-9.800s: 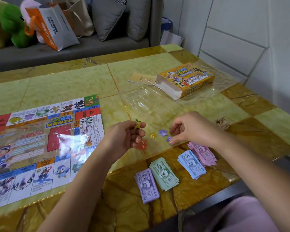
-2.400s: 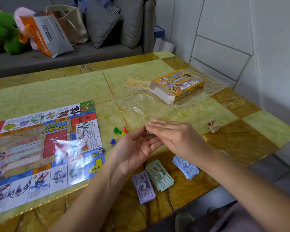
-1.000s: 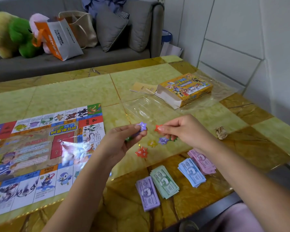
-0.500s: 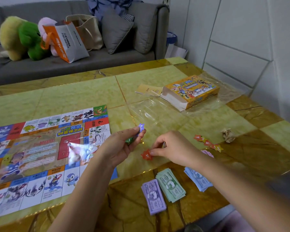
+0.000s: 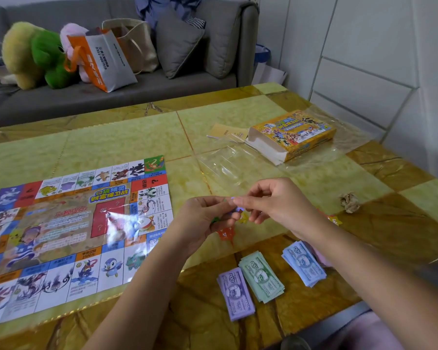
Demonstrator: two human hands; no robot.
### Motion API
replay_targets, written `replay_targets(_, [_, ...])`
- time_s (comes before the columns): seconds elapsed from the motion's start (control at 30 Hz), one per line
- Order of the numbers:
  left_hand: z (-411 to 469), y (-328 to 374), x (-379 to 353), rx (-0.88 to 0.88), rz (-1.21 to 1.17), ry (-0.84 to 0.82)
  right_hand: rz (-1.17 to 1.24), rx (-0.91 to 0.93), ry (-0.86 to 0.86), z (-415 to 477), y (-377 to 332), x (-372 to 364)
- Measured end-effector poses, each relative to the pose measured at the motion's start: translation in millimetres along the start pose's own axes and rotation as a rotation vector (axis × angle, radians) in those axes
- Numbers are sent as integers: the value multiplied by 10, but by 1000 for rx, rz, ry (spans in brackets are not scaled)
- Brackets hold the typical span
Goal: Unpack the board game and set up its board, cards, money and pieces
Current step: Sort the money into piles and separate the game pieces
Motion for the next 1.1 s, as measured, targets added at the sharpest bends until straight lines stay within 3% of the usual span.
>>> replay_targets(0.23, [14, -15, -31, -21, -33, 27, -26, -10, -17, 22, 32, 84])
replay_targets(0.4, [18, 20, 17, -59, -172, 92, 110, -3, 66, 5, 30, 391])
replay_targets(0.53, [17, 15, 32, -42, -231, 107, -24, -101, 134, -33, 167, 647])
replay_targets(0.9, [41, -57, -27, 12, -65, 97, -409, -177, 16, 83, 278, 369])
replay_targets(1.03, [44, -70, -42, 7, -23, 99, -399, -139, 84, 89, 251, 363])
replay_targets(1.1, [46, -79, -65, 0, -10, 89, -262, -83, 70, 59, 185, 319])
Point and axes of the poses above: each hand's wrist, its own z-axis towards the middle knuckle, its own x-axis out of the back of the hand, y = z × x, the point moved 2 cm from there along z, towards the middle knuckle, and after that the axes turned 11 degrees about -y, right-handed, at the moved point
